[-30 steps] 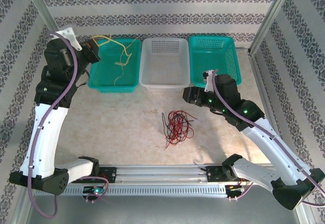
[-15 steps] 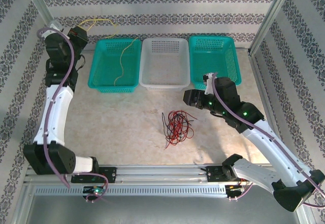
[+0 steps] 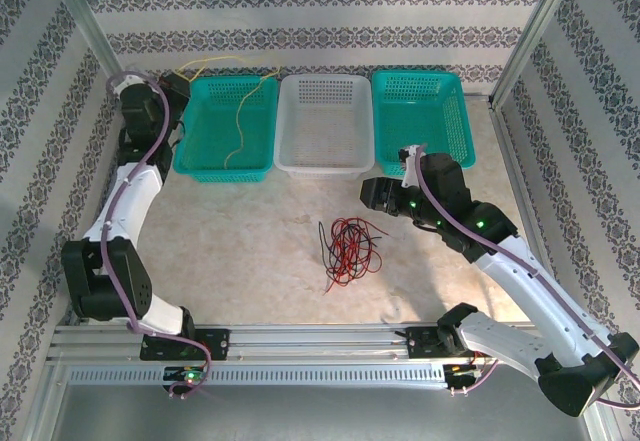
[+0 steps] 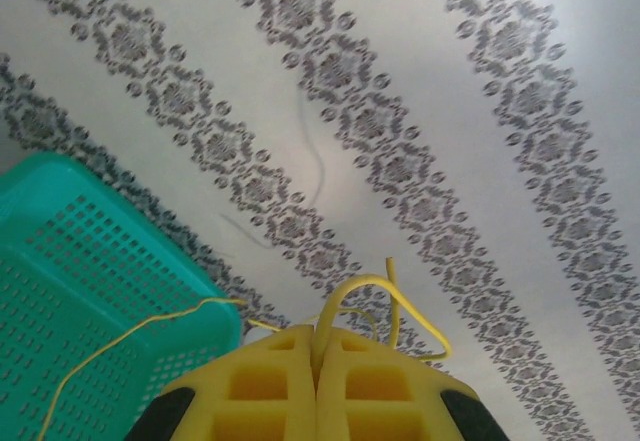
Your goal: Untangle the cables
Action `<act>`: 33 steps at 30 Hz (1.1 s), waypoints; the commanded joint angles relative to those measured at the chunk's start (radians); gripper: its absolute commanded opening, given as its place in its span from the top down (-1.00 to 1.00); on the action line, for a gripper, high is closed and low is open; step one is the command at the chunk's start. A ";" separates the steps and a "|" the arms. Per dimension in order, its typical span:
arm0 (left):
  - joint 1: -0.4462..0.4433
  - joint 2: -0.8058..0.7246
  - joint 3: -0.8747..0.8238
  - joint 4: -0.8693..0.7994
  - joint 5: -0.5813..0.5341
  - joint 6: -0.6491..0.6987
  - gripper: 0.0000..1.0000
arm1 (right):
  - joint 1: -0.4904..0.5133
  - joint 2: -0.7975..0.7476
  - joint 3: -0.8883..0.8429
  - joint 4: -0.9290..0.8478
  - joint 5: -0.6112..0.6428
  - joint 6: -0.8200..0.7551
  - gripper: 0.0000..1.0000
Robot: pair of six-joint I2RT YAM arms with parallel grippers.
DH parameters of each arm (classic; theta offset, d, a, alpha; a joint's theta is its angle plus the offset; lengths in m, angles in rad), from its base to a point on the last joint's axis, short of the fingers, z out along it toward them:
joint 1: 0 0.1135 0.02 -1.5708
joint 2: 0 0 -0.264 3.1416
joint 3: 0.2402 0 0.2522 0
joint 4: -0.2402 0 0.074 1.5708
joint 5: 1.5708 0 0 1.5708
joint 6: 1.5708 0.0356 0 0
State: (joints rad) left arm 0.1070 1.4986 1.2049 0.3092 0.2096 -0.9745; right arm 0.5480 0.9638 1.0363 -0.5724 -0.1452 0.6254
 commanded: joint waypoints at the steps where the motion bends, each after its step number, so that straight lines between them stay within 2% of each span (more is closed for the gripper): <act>1: 0.011 0.035 -0.060 0.141 0.012 -0.033 1.00 | 0.013 -0.005 -0.011 0.017 0.016 0.011 -0.28; 7: 0.011 0.089 -0.189 0.249 -0.001 -0.075 1.00 | 0.013 -0.010 -0.016 0.014 0.015 0.014 -0.28; 8: 0.011 0.101 -0.195 0.250 0.009 -0.082 0.93 | 0.013 -0.011 -0.017 0.013 0.016 0.014 -0.28; 11: 0.008 0.130 -0.198 0.215 0.030 -0.086 0.05 | 0.013 -0.013 -0.015 0.009 0.016 0.014 -0.28; 13: 0.008 0.134 -0.204 0.186 0.031 -0.082 -0.39 | 0.013 -0.012 -0.015 0.008 0.016 0.014 -0.28; 15: 0.008 0.123 -0.210 0.153 0.020 -0.066 -0.59 | 0.013 -0.010 -0.013 0.009 0.018 0.016 -0.28; 22: 0.007 0.066 -0.179 -0.006 0.004 0.036 -0.71 | 0.013 -0.002 -0.008 0.015 0.015 0.016 -0.28; 27: 0.003 -0.015 -0.159 -0.121 -0.056 0.116 -0.71 | 0.015 -0.001 -0.004 0.015 0.020 0.018 -0.28; 30: -0.014 -0.080 -0.133 -0.188 -0.073 0.168 -0.69 | 0.019 0.021 0.008 -0.040 0.096 0.016 -0.28; 33: -0.060 -0.125 -0.070 -0.307 -0.048 0.247 -0.59 | 0.043 0.056 0.015 -0.089 0.179 0.014 -0.29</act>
State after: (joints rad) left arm 0.0906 1.4326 1.0588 0.1257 0.1596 -0.8436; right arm 0.5678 0.9916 1.0275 -0.6025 -0.0723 0.6300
